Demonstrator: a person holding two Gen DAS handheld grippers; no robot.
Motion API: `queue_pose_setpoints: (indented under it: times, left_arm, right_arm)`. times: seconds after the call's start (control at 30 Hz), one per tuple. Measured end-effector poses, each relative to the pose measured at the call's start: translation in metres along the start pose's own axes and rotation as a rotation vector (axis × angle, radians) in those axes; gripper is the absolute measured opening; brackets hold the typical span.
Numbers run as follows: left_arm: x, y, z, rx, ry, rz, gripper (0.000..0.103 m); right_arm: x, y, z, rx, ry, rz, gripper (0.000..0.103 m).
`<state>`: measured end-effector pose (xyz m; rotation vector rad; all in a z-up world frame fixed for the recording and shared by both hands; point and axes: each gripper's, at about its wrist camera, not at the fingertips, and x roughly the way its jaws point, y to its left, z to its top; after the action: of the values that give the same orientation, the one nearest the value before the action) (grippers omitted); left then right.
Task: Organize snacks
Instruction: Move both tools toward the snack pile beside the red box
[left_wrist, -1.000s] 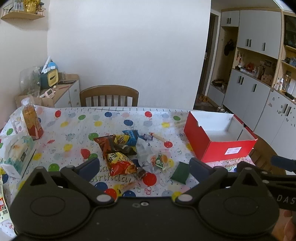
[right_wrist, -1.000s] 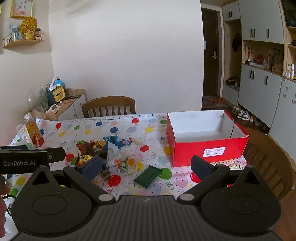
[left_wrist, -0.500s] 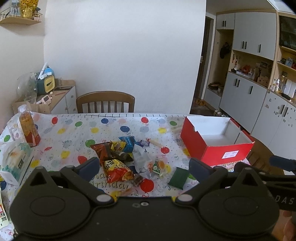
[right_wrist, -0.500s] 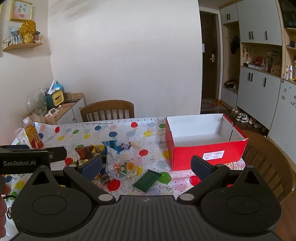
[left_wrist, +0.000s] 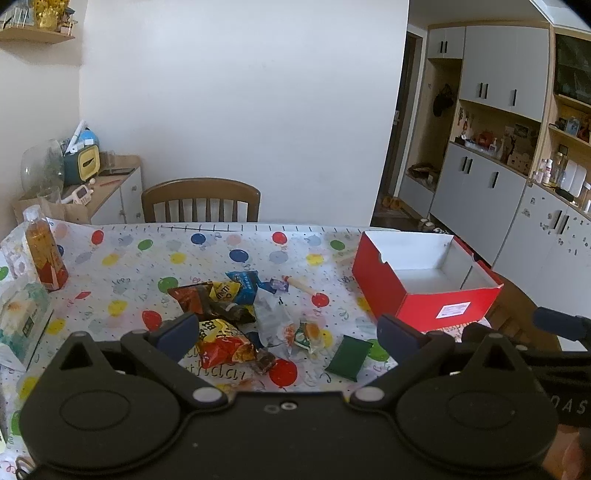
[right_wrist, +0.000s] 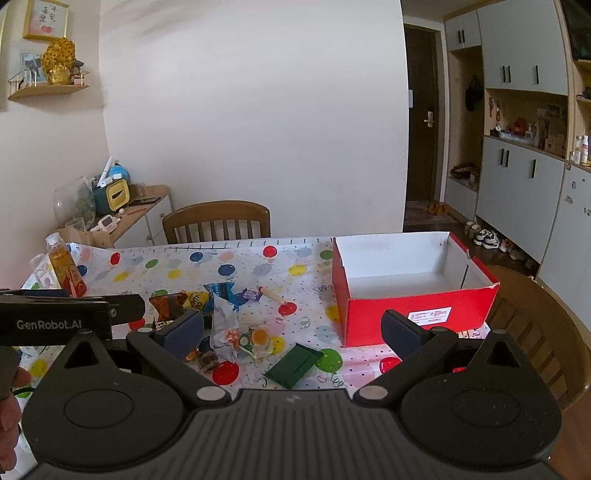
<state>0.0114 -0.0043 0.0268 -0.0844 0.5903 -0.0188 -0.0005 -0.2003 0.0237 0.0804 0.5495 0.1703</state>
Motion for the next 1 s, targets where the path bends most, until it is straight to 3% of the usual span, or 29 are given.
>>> queue_pose_setpoints:
  times: [0.37,0.6,1.0]
  left_arm:
    - [0.022,0.006,0.001,-0.016,0.029,0.005,0.102]
    - [0.048,0.011,0.0,0.009,0.083,0.058,0.102]
    - [0.097,0.045,0.0,-0.063,0.145,0.122,0.101]
  right_arm:
    - [0.024,0.002,0.002,-0.033,0.016,0.033,0.103]
    - [0.052,-0.005,-0.001,-0.008,0.071,0.05,0.103]
    - [0.125,-0.017,-0.027,-0.025,0.184,0.011,0.103]
